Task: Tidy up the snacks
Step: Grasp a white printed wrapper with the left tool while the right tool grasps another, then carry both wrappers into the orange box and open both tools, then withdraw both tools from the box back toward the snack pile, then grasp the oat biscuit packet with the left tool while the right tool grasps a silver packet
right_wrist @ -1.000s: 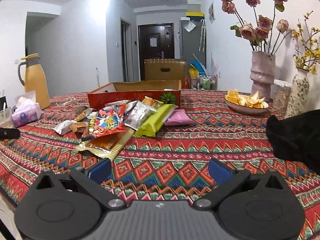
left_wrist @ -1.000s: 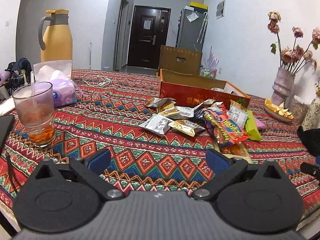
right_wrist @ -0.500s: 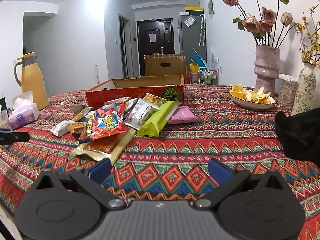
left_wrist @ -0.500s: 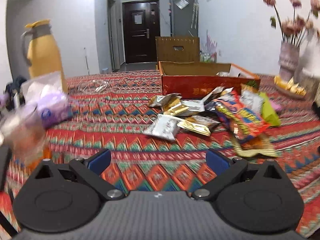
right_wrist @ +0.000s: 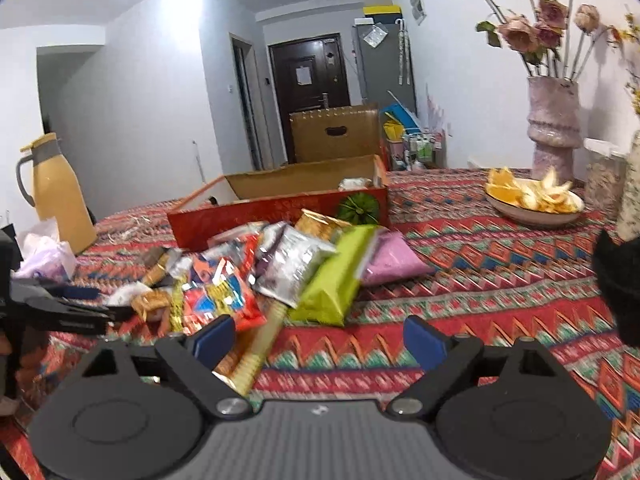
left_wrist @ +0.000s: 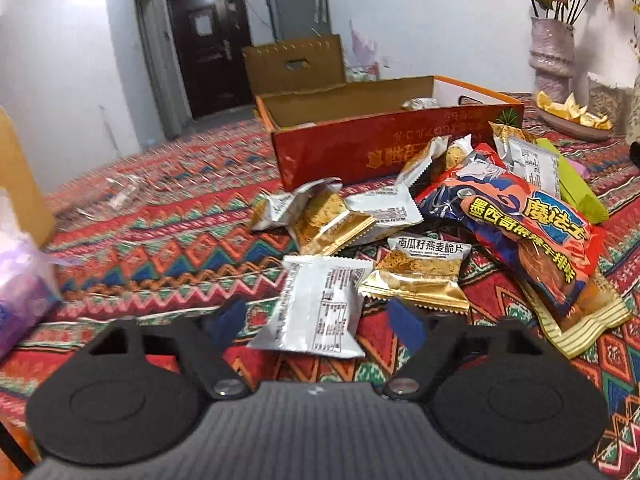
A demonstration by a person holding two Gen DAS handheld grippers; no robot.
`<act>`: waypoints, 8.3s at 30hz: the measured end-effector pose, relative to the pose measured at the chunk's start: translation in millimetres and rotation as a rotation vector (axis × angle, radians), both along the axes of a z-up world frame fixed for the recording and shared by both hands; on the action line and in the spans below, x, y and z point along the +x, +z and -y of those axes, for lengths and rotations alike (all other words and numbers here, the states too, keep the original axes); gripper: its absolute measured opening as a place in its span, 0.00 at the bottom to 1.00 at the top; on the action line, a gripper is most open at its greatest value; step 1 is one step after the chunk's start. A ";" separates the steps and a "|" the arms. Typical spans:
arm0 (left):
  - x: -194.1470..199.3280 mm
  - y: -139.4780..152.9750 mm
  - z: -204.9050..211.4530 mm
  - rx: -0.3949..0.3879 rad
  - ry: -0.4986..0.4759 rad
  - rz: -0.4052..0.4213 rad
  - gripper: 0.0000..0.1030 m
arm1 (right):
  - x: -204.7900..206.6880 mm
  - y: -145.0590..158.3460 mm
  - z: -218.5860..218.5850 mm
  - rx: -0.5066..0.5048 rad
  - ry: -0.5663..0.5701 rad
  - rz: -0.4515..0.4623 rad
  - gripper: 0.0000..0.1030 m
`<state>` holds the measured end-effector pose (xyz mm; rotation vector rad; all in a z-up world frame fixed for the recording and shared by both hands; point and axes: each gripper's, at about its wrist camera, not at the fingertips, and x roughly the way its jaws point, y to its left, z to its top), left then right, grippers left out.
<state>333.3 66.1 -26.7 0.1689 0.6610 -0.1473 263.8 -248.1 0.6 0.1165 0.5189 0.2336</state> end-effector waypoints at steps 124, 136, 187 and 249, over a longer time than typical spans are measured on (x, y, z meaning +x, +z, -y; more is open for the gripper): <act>161.9 119.7 60.4 -0.188 0.112 0.150 0.87 | 274.5 57.0 -25.7 -0.037 0.161 -0.036 0.88; -21.3 106.8 65.8 -0.182 0.086 0.220 0.93 | 96.5 54.1 -18.1 -0.088 0.155 0.053 0.96; -161.5 40.8 37.2 -0.102 0.166 0.135 0.99 | -68.8 -5.1 -24.9 -0.136 0.099 -0.039 1.00; -63.7 58.0 37.1 -0.236 0.058 0.086 0.60 | 74.0 17.9 -26.9 -0.150 0.055 0.100 0.18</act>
